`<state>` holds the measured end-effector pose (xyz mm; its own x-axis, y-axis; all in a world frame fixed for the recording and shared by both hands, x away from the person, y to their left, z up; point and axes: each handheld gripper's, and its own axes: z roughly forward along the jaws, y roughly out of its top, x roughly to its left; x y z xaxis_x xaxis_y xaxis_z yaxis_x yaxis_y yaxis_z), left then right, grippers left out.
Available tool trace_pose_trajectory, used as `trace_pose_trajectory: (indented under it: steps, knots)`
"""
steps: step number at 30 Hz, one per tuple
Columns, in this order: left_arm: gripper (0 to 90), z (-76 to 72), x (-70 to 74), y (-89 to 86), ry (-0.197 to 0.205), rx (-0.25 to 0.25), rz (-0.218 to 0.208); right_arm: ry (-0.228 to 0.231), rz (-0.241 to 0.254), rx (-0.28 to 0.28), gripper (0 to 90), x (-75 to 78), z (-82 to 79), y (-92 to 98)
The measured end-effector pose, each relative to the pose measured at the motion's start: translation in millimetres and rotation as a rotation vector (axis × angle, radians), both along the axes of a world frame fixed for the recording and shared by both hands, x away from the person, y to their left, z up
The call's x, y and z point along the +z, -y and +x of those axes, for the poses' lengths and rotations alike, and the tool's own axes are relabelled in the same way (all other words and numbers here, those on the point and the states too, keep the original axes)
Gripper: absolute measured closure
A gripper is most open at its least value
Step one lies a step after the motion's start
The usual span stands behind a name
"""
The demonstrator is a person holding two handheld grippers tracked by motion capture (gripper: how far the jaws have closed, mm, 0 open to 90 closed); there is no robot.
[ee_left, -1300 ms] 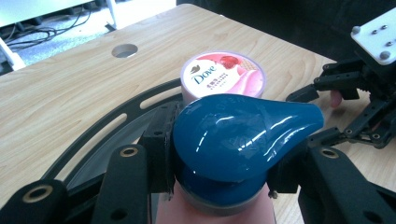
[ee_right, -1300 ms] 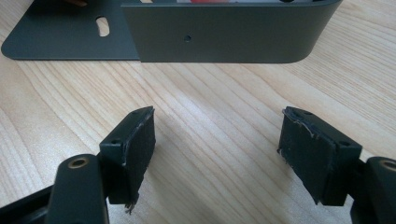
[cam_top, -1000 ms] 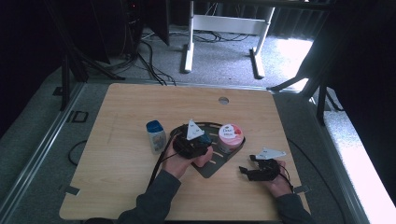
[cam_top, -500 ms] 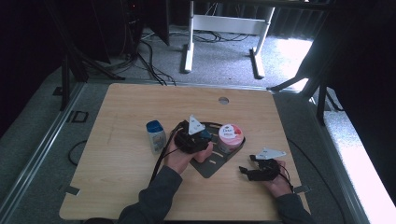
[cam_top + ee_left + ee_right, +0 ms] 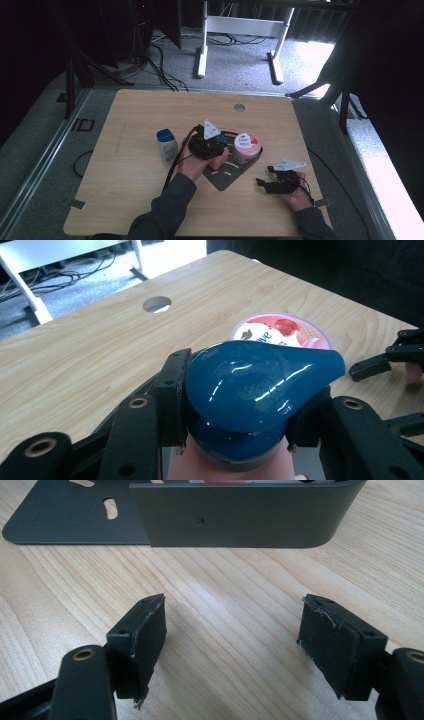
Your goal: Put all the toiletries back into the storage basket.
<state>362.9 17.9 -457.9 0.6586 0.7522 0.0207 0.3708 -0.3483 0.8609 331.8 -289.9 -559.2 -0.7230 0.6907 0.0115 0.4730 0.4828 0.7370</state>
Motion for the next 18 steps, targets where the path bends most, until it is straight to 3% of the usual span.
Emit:
trace_pose_trajectory:
  steps: [18]
  knots:
    - [53.0,15.7,-2.1,5.1,-0.001,0.022,-0.008,0.000,0.000,0.000,26.6,0.0,0.1,0.1]
